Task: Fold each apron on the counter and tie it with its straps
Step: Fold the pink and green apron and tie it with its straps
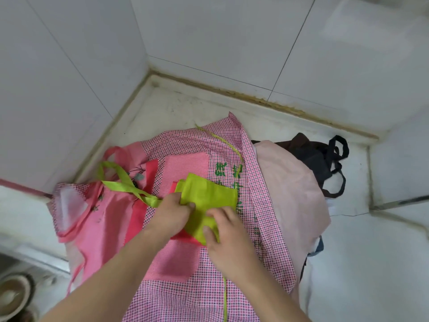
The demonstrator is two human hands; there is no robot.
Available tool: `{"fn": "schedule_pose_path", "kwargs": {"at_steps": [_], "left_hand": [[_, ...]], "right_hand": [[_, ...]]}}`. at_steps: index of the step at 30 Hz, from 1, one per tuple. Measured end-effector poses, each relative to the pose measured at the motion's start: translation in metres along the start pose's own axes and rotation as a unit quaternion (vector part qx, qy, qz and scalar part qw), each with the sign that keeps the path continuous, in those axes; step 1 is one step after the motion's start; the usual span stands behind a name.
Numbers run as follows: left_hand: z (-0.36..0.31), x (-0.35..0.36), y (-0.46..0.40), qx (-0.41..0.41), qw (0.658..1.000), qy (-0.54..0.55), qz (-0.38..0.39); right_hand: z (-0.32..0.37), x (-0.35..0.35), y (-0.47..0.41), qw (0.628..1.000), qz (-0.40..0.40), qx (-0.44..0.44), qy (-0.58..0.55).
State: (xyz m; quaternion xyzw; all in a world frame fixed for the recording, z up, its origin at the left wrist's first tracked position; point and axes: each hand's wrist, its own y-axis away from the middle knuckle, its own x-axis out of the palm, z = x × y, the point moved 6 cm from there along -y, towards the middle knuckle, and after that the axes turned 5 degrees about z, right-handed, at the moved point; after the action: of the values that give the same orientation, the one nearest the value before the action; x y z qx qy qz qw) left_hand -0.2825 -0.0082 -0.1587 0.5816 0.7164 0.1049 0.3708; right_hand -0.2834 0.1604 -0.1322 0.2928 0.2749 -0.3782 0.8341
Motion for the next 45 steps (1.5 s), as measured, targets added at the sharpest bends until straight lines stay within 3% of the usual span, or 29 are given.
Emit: {"fn": "schedule_pose_path", "kwargs": {"at_steps": [2, 4, 7, 9, 11, 13, 17, 22, 26, 28, 30, 36, 41, 45], "left_hand": [[0.006, -0.009, -0.007, 0.013, 0.996, -0.084, -0.037], [0.015, -0.016, -0.010, 0.022, 0.984, -0.158, -0.077], [0.016, -0.015, 0.002, 0.070, 0.924, -0.338, -0.163], [0.009, 0.004, 0.007, 0.190, 0.892, -0.387, -0.134], [0.017, 0.030, 0.010, 0.273, 0.872, -0.405, -0.028], [0.043, 0.037, 0.001, 0.231, 0.867, -0.441, 0.028], [0.074, 0.019, -0.010, 0.142, 0.842, -0.520, 0.010], [0.071, 0.012, -0.003, 0.120, 0.847, -0.517, -0.032], [0.034, 0.016, 0.010, 0.231, 0.847, -0.474, -0.071], [0.028, 0.027, 0.009, 0.275, 0.851, -0.448, -0.017], [0.029, 0.033, -0.002, 0.245, 0.879, -0.406, 0.040], [0.027, 0.025, -0.022, 0.141, 0.926, -0.337, 0.095], [0.019, 0.028, -0.027, 0.092, 0.926, -0.330, 0.156], [0.018, 0.028, -0.028, 0.099, 0.922, -0.343, 0.148]], "right_hand": [[-0.014, 0.002, 0.004, 0.996, -0.001, -0.003, 0.088], [-0.030, 0.020, 0.009, 0.987, 0.067, 0.006, 0.147], [-0.041, 0.040, 0.018, 0.972, 0.116, 0.003, 0.202], [-0.036, 0.040, 0.012, 0.975, 0.095, -0.009, 0.203], [-0.035, 0.038, 0.004, 0.980, 0.067, -0.012, 0.188], [-0.044, 0.040, 0.003, 0.975, 0.067, -0.016, 0.209], [-0.073, 0.034, 0.014, 0.967, 0.073, 0.007, 0.244], [-0.097, 0.013, 0.022, 0.966, 0.063, 0.105, 0.227], [-0.071, -0.010, 0.009, 0.975, -0.114, 0.138, 0.129], [-0.069, -0.001, -0.004, 0.967, -0.080, 0.243, 0.015], [-0.068, 0.008, -0.013, 0.946, -0.021, 0.320, -0.049], [-0.058, 0.012, -0.029, 0.951, 0.047, 0.294, -0.085], [-0.040, 0.012, -0.018, 0.960, -0.009, 0.260, -0.102], [-0.037, 0.011, -0.016, 0.960, -0.052, 0.265, -0.073]]}}
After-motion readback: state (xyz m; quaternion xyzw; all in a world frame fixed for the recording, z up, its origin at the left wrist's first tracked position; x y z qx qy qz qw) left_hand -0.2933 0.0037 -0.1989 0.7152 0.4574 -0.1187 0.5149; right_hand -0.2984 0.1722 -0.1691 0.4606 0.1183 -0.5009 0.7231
